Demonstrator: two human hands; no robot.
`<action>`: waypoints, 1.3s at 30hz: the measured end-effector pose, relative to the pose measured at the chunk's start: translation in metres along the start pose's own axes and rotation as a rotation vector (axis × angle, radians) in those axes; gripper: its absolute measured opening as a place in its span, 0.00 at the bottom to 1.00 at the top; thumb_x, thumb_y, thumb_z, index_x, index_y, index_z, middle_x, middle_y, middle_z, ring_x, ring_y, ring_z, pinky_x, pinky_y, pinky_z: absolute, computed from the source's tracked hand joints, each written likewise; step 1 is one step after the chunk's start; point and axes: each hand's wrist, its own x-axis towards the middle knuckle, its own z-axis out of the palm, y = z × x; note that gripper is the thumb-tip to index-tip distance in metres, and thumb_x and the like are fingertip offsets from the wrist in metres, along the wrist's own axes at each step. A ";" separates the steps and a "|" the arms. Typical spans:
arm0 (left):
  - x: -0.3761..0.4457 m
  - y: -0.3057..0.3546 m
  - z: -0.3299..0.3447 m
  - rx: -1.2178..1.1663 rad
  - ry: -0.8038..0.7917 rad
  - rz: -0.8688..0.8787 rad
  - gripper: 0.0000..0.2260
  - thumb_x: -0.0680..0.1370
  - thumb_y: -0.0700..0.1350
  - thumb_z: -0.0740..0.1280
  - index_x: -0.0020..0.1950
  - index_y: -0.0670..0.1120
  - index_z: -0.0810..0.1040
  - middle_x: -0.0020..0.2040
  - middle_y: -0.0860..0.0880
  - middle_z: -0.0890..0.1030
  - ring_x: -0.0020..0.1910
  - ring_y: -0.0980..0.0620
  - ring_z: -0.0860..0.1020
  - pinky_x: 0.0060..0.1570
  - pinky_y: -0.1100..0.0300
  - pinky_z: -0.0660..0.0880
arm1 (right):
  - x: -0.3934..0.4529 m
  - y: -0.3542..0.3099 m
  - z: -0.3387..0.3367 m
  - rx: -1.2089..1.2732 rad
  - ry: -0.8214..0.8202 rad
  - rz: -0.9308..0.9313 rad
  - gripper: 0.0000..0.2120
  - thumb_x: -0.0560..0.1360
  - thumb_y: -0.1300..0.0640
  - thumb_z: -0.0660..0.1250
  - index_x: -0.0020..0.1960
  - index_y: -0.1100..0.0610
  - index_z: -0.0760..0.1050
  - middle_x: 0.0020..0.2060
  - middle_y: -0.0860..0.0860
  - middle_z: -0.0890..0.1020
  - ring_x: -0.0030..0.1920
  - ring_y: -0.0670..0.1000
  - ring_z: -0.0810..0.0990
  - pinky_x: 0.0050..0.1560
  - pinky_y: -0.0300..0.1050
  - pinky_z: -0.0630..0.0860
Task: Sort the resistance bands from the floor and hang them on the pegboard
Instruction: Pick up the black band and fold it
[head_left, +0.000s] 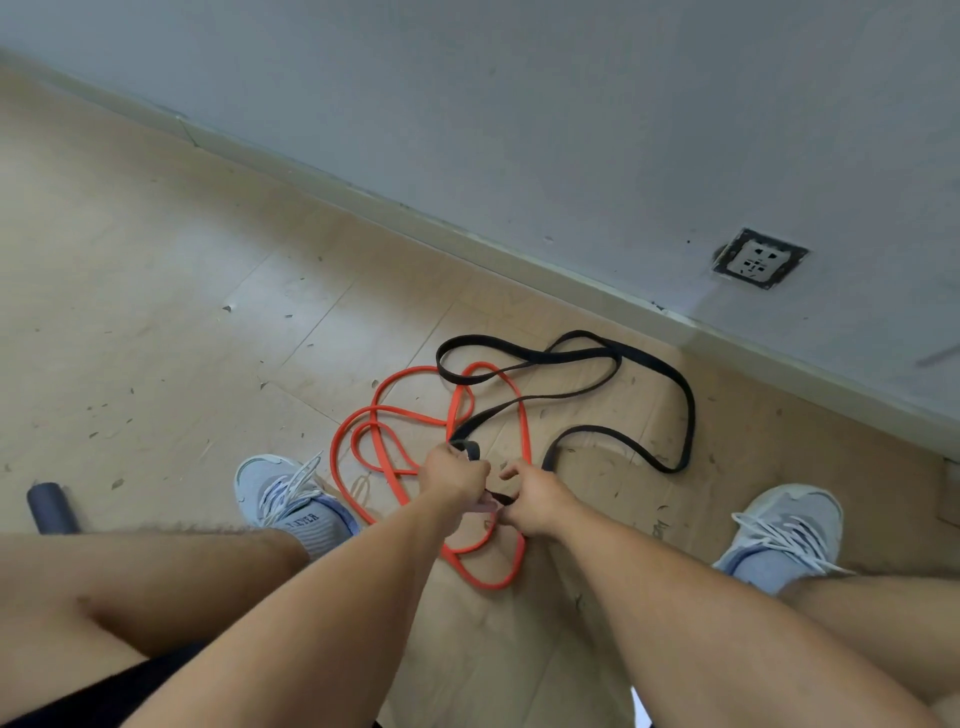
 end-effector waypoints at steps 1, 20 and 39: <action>-0.001 0.008 -0.005 0.097 0.017 0.069 0.10 0.74 0.37 0.66 0.55 0.43 0.73 0.44 0.40 0.82 0.36 0.44 0.86 0.35 0.53 0.83 | -0.002 -0.002 -0.004 0.034 0.063 -0.005 0.25 0.70 0.53 0.78 0.63 0.49 0.73 0.54 0.52 0.83 0.54 0.53 0.82 0.53 0.47 0.79; -0.118 0.221 -0.123 0.851 -0.049 0.878 0.09 0.75 0.37 0.69 0.48 0.48 0.87 0.35 0.52 0.81 0.33 0.56 0.80 0.30 0.66 0.73 | -0.080 -0.122 -0.142 -0.004 0.428 -0.491 0.18 0.75 0.54 0.72 0.64 0.45 0.78 0.60 0.43 0.82 0.62 0.49 0.78 0.60 0.47 0.75; -0.115 0.233 -0.189 0.387 0.315 1.179 0.12 0.72 0.35 0.70 0.42 0.52 0.86 0.34 0.51 0.75 0.32 0.56 0.72 0.37 0.63 0.71 | -0.102 -0.093 -0.238 -0.421 0.248 -0.361 0.07 0.76 0.51 0.72 0.43 0.50 0.74 0.37 0.47 0.77 0.40 0.51 0.76 0.37 0.44 0.69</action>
